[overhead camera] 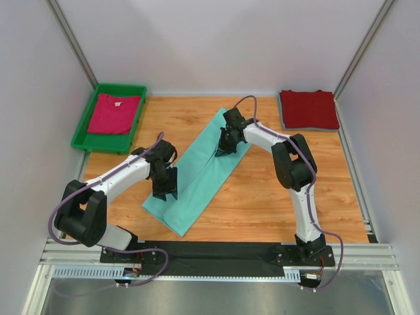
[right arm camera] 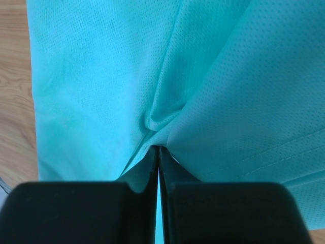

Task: Fold and stack the t-shirts
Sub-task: Fold the tshirt

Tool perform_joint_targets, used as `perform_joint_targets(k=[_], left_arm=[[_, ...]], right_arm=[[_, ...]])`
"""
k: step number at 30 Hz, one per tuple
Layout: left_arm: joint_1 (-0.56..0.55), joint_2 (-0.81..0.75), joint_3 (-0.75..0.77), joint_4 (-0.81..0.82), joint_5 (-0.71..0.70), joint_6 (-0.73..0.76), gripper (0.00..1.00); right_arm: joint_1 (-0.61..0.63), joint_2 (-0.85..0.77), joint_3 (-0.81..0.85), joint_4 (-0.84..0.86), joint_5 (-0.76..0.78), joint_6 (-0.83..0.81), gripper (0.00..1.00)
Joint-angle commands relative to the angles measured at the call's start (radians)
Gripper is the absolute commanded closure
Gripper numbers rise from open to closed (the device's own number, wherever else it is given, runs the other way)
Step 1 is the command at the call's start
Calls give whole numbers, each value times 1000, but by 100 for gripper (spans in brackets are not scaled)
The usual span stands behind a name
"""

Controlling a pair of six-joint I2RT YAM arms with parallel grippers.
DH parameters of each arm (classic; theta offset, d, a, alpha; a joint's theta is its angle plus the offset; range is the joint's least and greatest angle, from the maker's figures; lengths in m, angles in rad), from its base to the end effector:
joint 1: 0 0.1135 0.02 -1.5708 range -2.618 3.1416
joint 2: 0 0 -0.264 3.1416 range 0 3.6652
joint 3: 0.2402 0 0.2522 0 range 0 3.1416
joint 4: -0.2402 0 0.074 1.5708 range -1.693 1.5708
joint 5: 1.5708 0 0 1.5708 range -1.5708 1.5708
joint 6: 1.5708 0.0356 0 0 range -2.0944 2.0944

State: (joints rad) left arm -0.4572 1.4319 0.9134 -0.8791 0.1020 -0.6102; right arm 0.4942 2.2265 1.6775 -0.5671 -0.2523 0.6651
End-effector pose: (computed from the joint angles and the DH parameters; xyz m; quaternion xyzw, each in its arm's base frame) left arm 0.2181 -0.1113 0.1979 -0.0716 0.9924 -0.0877 0.0485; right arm 0.4086 0.2302 0.1487 0.0542 0.9654 0.2250 0.1199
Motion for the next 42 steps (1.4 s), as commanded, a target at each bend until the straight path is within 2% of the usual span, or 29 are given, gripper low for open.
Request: perform_joint_targets(k=[1, 5, 10, 15, 17, 25, 28, 29, 34, 35, 39, 42], left_arm=[[8, 36, 56, 3, -10, 50, 47], [8, 132, 87, -17, -4, 67, 46], [6, 203, 26, 31, 7, 15, 47], [-12, 246, -89, 173, 155, -100, 51], [-53, 254, -93, 212, 188, -149, 51], [-192, 271, 57, 266, 263, -269, 49], [-192, 231, 117, 206, 199, -257, 47], [-192, 198, 133, 162, 180, -247, 46], [-189, 27, 127, 54, 59, -214, 46], [-187, 4, 113, 25, 41, -211, 46], [-152, -56, 15, 20, 22, -178, 46], [-143, -42, -15, 42, 31, -154, 47]], right_arm=[[-3, 41, 42, -5, 15, -16, 100], [-5, 64, 19, -5, 21, -22, 100], [-9, 62, 8, -10, 28, -38, 100], [-19, 87, 65, -40, 56, -76, 99], [-20, 108, 126, -66, 74, -113, 99], [-45, 251, 441, -249, 108, -258, 94], [-57, 207, 470, -310, 105, -303, 81], [-65, 185, 461, -323, 102, -312, 73], [-80, 4, 360, -421, 116, -349, 61], [-79, -83, 322, -424, 111, -349, 58], [-75, -318, -67, -332, 15, -312, 52], [-75, -498, -270, -275, -83, -277, 49]])
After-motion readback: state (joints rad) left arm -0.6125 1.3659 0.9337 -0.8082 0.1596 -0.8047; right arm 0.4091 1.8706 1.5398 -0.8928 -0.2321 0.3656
